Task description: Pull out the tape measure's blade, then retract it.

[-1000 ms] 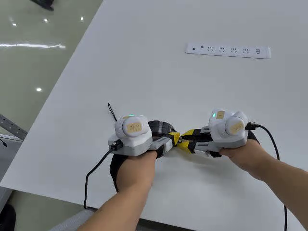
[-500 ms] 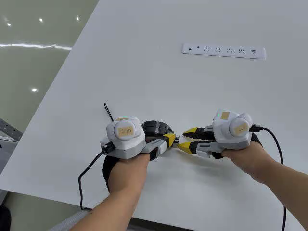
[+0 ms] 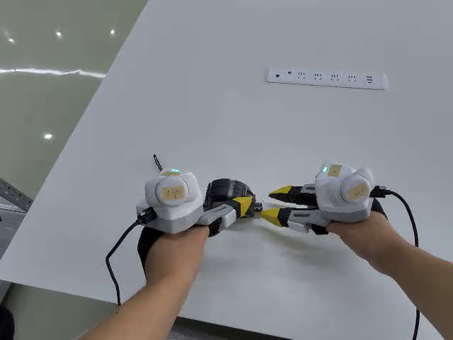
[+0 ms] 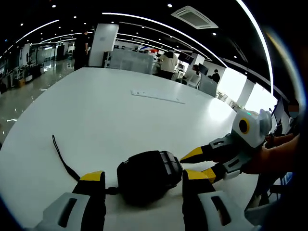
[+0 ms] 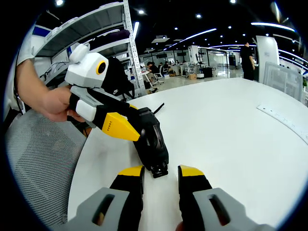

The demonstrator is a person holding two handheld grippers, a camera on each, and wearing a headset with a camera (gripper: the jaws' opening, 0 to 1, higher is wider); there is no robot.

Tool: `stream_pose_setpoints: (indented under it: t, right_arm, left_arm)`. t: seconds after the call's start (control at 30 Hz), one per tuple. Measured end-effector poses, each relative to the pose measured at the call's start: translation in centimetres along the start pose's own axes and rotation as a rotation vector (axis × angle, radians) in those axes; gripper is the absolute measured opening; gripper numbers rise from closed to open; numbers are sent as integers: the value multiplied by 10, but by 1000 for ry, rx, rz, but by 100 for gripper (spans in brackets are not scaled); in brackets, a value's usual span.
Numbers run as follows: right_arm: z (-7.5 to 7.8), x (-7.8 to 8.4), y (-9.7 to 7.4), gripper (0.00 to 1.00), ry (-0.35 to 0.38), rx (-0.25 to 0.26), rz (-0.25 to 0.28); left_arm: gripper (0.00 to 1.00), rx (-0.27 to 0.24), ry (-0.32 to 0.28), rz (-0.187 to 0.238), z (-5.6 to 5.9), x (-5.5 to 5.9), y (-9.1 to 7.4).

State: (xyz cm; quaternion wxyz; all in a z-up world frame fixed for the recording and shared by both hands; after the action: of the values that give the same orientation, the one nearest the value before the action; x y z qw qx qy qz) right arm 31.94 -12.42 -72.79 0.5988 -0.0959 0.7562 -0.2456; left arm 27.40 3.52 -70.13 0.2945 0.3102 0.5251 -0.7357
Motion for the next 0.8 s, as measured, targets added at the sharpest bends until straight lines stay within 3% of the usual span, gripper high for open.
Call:
stream_pose_setpoints:
  t: [0.47,0.57,0.7,0.8]
  right_arm:
    - [-10,-12,-24,28,8,91,53]
    - [-14,-18,-29,29,8,111,73]
    - [-19,-20,-33,31,7,133,78]
    - [-22,-21,-38,33,16,144,82]
  left_arm:
    - [60,45,49,9,-7,-8,-21]
    - [60,60,69,17,-10,-10,-27]
    - [61,94,135,-3,-12,-9,-33]
    - [63,105,141,4,-17,-12,-39]
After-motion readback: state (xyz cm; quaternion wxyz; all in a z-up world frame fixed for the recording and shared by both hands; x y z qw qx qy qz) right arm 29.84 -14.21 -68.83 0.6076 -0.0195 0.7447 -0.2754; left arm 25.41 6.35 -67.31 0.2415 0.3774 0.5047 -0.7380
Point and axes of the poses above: the centre of the closed fingertips' face, and the gripper's own axes: y roughly forward along the fingers, z roughly to its right, x roughly out of its underside, the point moved 7 cm from there along -y, roughly backward along the fingers, and after that the axes turned 1 degree about x, right-handed, at the moved point
